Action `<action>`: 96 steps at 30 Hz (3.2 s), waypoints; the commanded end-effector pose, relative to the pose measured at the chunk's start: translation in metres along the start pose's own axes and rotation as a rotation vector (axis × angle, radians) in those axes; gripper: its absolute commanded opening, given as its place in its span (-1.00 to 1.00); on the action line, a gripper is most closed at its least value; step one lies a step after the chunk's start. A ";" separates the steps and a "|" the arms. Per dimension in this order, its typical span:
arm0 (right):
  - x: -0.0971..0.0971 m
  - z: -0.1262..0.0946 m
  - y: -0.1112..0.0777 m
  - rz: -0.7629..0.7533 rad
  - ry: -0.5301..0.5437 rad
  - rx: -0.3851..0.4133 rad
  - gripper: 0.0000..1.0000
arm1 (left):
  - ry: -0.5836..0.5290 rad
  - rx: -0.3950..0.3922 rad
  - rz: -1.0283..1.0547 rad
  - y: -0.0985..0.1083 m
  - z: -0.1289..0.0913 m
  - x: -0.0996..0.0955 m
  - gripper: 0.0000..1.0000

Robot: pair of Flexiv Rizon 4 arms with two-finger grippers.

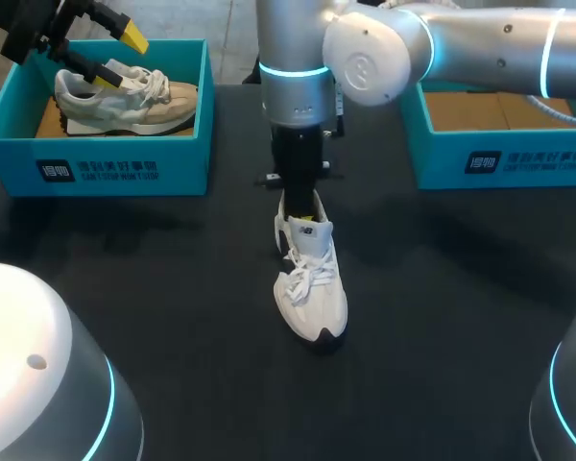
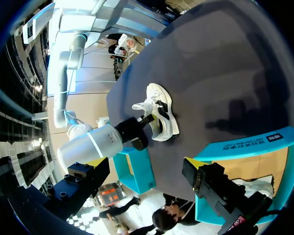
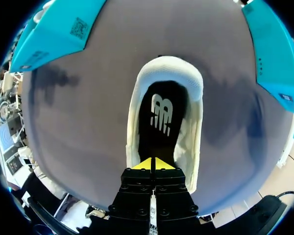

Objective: Take the shoe out of the shoebox, open the shoe tongue, remove and reinsert the insole, then place the shoe into the shoebox

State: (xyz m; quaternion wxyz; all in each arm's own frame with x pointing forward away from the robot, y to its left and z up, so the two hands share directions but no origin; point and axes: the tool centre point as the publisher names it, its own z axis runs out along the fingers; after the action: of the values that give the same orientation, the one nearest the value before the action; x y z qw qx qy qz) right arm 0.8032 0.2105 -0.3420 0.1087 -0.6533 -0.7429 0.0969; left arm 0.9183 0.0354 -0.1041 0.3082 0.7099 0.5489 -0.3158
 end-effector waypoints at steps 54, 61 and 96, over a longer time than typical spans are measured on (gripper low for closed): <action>-0.016 -0.008 -0.022 0.078 -0.085 0.172 1.00 | 0.004 -0.002 0.001 -0.001 0.000 -0.001 1.00; -0.009 -0.024 -0.041 0.100 -0.097 0.159 1.00 | 0.004 -0.002 0.001 -0.001 0.000 -0.001 1.00; 0.013 -0.016 -0.115 0.244 -0.060 0.149 -0.25 | 0.004 -0.002 0.001 -0.001 0.000 -0.001 1.00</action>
State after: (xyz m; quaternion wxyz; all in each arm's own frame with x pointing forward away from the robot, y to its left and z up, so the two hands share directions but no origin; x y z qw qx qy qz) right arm 0.6961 0.2112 -0.2909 0.1188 -0.7258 -0.6518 0.1854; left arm 0.9182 0.0354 -0.1041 0.3084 0.7099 0.5489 -0.3158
